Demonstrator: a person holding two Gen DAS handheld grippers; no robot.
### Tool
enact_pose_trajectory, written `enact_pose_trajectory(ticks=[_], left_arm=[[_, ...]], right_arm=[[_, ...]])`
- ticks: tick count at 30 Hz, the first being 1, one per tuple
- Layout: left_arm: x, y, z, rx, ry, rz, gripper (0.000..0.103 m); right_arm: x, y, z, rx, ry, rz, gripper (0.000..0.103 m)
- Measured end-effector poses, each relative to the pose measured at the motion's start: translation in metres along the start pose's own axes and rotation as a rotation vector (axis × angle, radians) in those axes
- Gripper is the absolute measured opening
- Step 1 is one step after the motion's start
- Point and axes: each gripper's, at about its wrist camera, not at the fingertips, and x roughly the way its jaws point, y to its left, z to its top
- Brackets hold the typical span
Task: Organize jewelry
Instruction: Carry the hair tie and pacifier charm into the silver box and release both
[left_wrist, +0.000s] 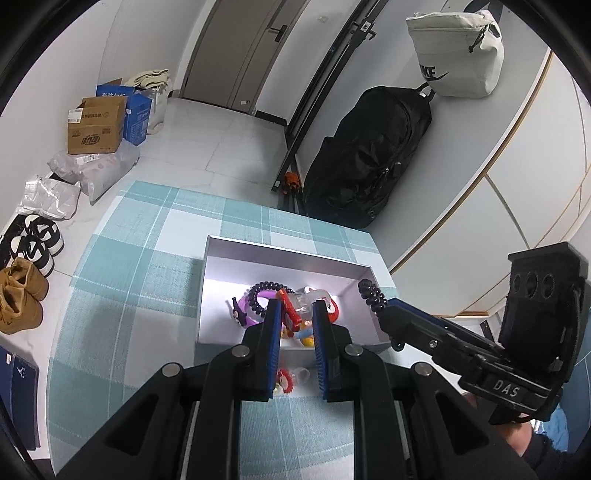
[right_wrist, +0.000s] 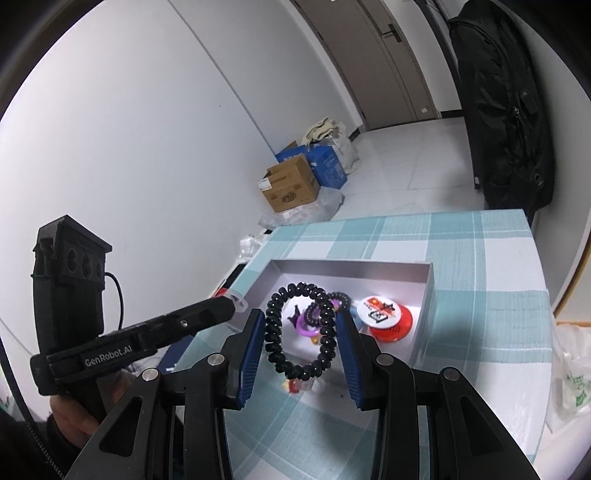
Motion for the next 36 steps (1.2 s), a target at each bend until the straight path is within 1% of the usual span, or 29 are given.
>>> enact_pose_trajectory(ticks=[9,19,24,30,36], left_arm=[[0.018,-0.004,0.009,0.02,0.013,0.016,0.012],[0.04,0.002,0.015,-0.005,0.069,0.022,0.012],[0.044,0.001,0.019,-0.002,0.069,0.023,0.012],[0.051,0.002,0.018,-0.007,0.09,0.027,0.012],[0.054,-0.001,0.017,-0.005,0.096,0.022,0.012]], right_arm=[[0.009,-0.007,0.011,0.02,0.002,-0.005,0.038],[0.016,-0.017,0.02,0.054,0.003,-0.006,0.038],[0.02,-0.022,0.024,0.064,0.005,-0.014,0.038],[0.023,-0.026,0.026,0.085,0.008,-0.013,0.038],[0.026,-0.028,0.025,0.09,0.021,-0.024,0.04]])
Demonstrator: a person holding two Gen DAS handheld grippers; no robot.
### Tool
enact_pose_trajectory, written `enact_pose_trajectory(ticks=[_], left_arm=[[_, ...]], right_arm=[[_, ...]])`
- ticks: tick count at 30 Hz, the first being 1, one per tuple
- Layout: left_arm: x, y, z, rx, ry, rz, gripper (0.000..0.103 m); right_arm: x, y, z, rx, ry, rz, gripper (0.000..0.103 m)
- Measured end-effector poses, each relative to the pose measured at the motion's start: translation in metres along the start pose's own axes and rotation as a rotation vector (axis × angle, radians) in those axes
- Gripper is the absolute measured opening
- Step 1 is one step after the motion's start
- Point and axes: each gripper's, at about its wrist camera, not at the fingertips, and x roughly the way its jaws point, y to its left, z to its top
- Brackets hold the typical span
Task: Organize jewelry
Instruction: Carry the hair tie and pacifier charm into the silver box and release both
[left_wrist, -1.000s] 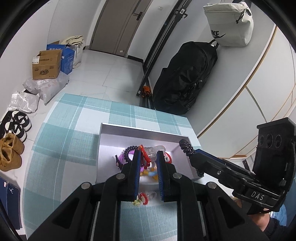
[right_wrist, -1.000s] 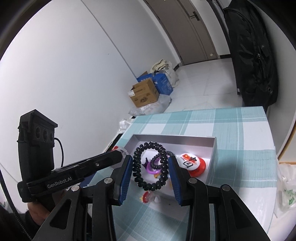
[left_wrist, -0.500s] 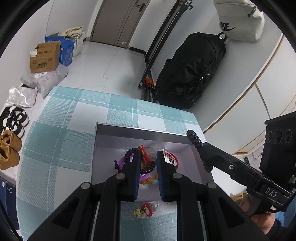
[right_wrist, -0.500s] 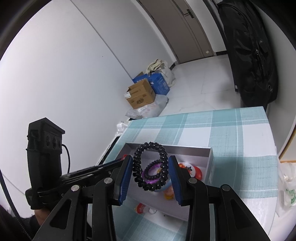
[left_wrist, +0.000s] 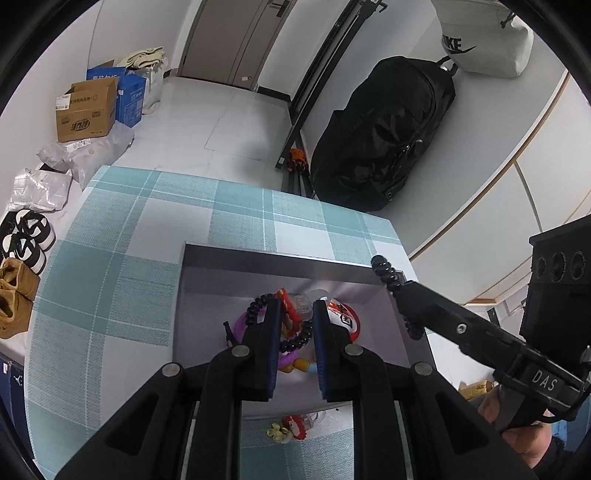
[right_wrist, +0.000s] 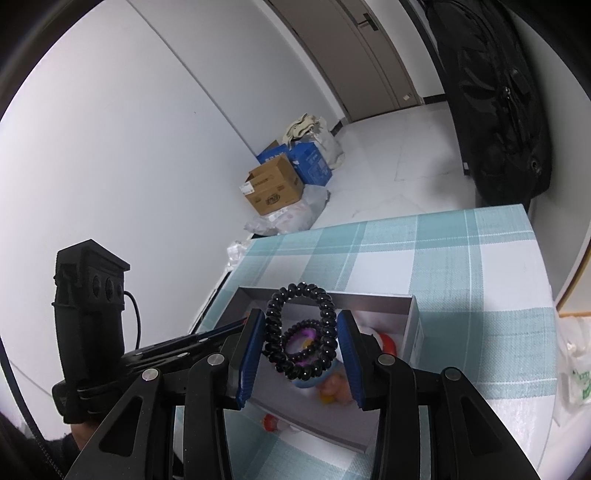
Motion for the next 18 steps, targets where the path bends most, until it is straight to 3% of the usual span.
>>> enact_pose_trajectory(ticks=[8,13,18], left_arm=[[0.006,-0.004,-0.001,0.02,0.012,0.024,0.012],[0.013,0.002,0.002,-0.028,0.086,0.035,0.015],[0.006,0.002,0.0,-0.051,0.076,-0.059,0.036]], right_arm=[[0.003,0.0,-0.001,0.001,0.003,-0.013,0.043],[0.002,-0.001,-0.001,0.008,-0.007,-0.038,0.058],[-0.002,-0.002,-0.002,0.009,-0.014,-0.012,0.059]])
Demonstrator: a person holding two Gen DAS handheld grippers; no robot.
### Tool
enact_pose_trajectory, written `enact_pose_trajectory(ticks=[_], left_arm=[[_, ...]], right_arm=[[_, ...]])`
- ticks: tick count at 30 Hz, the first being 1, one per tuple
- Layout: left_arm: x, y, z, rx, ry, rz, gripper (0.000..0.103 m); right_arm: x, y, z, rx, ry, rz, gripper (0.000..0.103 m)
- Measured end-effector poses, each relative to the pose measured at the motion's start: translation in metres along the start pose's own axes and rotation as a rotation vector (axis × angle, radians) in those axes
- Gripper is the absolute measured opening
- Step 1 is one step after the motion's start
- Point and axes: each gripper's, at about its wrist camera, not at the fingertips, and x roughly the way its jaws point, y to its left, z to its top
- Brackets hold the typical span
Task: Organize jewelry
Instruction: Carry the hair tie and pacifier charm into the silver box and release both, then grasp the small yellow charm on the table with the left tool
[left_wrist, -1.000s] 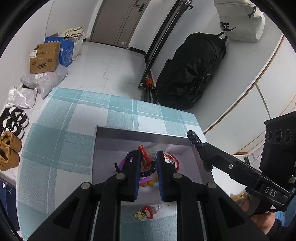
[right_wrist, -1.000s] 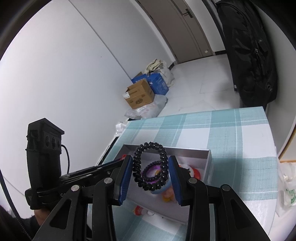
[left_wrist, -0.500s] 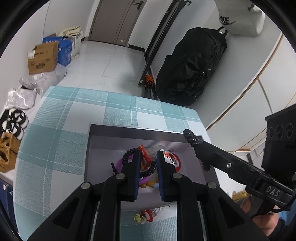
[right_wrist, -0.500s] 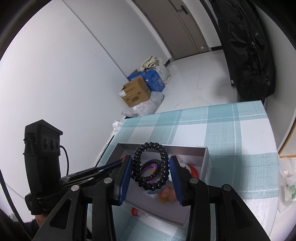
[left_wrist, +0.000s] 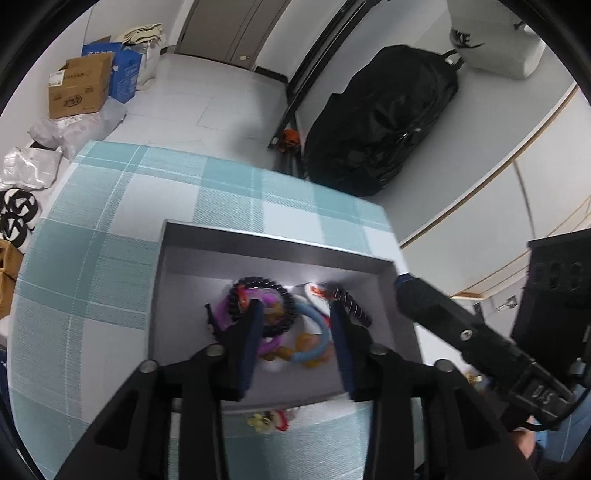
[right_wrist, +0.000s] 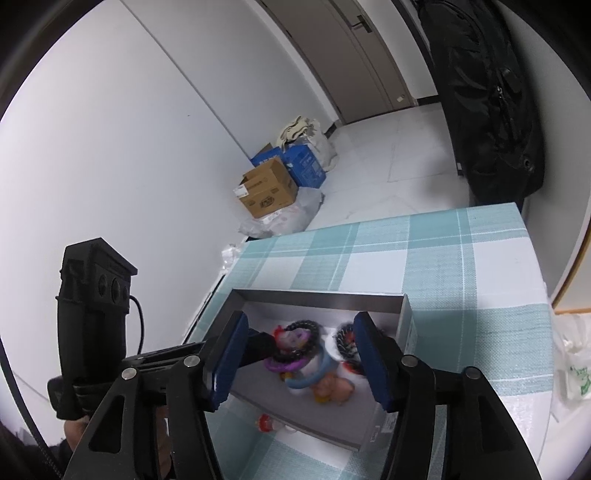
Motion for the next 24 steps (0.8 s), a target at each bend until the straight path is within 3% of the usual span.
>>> enact_pose_trajectory(ticks=[2,5,6,11,15,18,24], left_arm=[[-0.004,-0.003,-0.001,0.011,-0.013,0.004,0.038],[-0.01,-0.003,-0.002,0.018,-0.043,0.027,0.058],[-0.013,-0.002,-0.003,0.012,-0.055,0.028,0.06],[-0.023,0.003,-0.004,-0.008,-0.088,0.033,0.06],[-0.024,0.003,-0.007,0.01,-0.091,0.086,0.06],[-0.026,0.002,-0.014,0.035,-0.108,0.13,0.06],[-0.038,0.001,-0.025,0.061,-0.138,0.14,0.061]], right_arm=[[-0.002,0.001,-0.001,-0.005,-0.008,0.002,0.059],[-0.006,0.001,-0.001,-0.009,-0.03,-0.007,0.067],[-0.008,0.001,-0.001,-0.009,-0.039,-0.011,0.069],[-0.017,0.002,-0.002,-0.021,-0.07,-0.02,0.072],[-0.023,0.006,-0.005,-0.046,-0.091,-0.033,0.078],[-0.024,0.012,-0.009,-0.066,-0.089,-0.045,0.079],[-0.025,0.021,-0.021,-0.123,-0.074,-0.079,0.082]])
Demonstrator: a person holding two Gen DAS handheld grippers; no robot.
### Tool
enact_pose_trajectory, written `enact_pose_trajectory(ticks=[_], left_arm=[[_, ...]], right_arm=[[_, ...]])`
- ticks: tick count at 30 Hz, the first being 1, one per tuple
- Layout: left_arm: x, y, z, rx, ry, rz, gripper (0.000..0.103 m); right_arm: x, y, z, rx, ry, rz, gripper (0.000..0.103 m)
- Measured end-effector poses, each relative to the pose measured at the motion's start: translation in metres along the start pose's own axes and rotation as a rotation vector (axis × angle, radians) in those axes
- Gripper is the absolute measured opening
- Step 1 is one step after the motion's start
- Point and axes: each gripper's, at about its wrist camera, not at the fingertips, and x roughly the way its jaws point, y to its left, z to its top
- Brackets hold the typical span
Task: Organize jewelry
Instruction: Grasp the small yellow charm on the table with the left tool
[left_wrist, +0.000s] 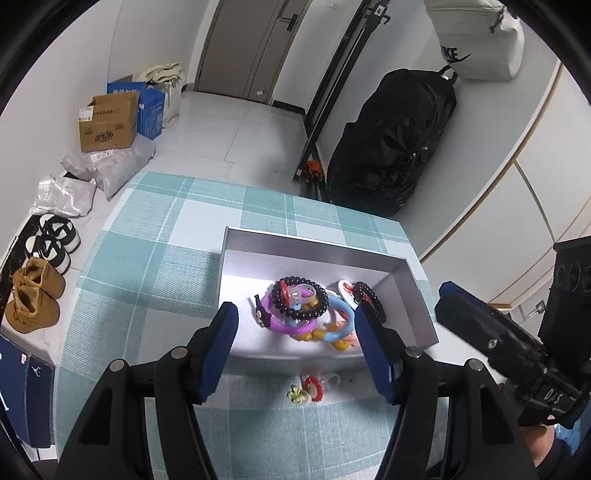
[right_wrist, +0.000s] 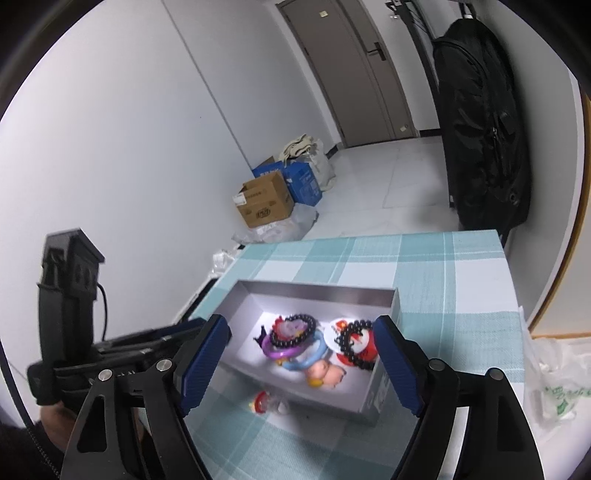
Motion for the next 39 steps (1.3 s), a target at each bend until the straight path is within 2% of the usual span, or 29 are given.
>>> enact_pose_trajectory(ticks=[10,12,15,22,29,32,34,37,39], left_arm=[[-0.015,0.009,-0.019,-0.022,0.01,0.023,0.061],[-0.015,0.008,-0.024,-0.007,0.012,0.07,0.061],[-0.01,0.007,-0.035,0.033,0.04,0.081,0.061],[0.01,0.01,-0.047,0.037,0.15,0.052,0.061],[0.022,0.007,-0.053,0.048,0.182,0.058,0.061],[0.022,0.001,-0.054,0.083,0.176,0.068,0.061],[0.024,-0.006,-0.057,0.133,0.17,0.108,0.06],[0.03,-0.021,-0.065,0.27,0.167,0.208,0.053],[0.031,-0.027,-0.067,0.312,0.156,0.2,0.043]], right_arm=[[-0.013,0.011,-0.019,-0.055,0.017,-0.032,0.086],[-0.014,0.013,-0.023,-0.066,0.028,-0.037,0.087],[-0.016,0.015,-0.029,-0.075,0.043,-0.041,0.087],[-0.016,0.019,-0.039,-0.1,0.084,-0.052,0.088],[-0.021,0.017,-0.044,-0.11,0.096,-0.056,0.088],[-0.023,0.014,-0.043,-0.103,0.093,-0.055,0.088],[-0.024,0.012,-0.042,-0.096,0.09,-0.053,0.088],[-0.025,0.012,-0.041,-0.092,0.088,-0.049,0.088],[-0.025,0.012,-0.041,-0.094,0.087,-0.047,0.088]])
